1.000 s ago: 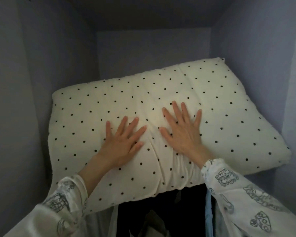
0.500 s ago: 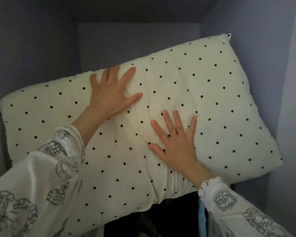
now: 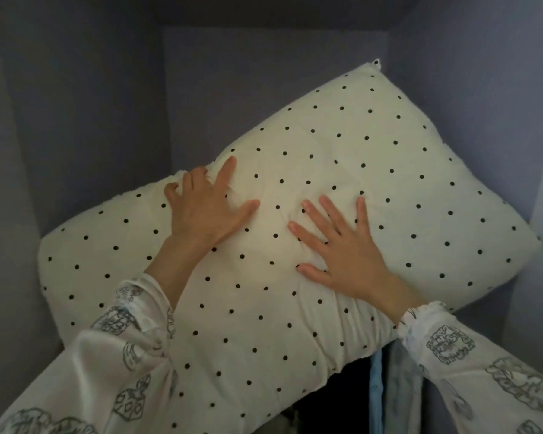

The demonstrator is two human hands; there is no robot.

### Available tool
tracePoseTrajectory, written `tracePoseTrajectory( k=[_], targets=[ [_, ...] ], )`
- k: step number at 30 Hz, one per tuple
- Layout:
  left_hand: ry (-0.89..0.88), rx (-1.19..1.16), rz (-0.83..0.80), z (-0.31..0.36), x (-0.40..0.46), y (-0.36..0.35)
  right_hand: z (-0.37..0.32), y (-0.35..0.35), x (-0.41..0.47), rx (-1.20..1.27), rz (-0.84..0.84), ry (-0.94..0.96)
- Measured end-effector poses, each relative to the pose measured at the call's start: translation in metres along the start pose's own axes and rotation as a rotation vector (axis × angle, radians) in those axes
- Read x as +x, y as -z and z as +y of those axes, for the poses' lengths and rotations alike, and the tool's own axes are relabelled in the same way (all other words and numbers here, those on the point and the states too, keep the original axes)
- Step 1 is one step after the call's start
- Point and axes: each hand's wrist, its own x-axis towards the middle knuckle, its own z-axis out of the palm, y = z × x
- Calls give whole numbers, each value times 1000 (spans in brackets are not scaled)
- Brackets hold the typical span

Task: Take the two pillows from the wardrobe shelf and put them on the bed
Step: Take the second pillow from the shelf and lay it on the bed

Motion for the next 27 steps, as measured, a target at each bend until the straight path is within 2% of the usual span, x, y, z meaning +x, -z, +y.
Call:
tracePoseTrajectory(
  k=[5, 10, 13, 16, 19, 22, 24, 27],
  targets=[
    [91, -19, -45, -14, -37, -7, 16, 12, 10, -56, -56, 180],
    [273, -137, -99, -20, -95, -13, 30, 23, 27, -169, -23, 395],
    [352, -197, -161, -14, -120, -16, 27, 18, 21, -224, 24, 376],
    [389, -228, -189, -10, -124, -10, 18, 6, 1, -232, 77, 224],
    [334, -230, -93, -7, -115, -3, 7, -6, -15, -196, 120, 89],
    [55, -128, 4, 8, -93, -3, 3, -13, -22, -186, 143, 70],
    [-80, -38, -17, 20, -75, -8, 3, -14, -23, -192, 158, 82],
    [-47, -34, -75, 21, -63, -22, 3, -10, -25, -173, 198, 22]
  ],
)
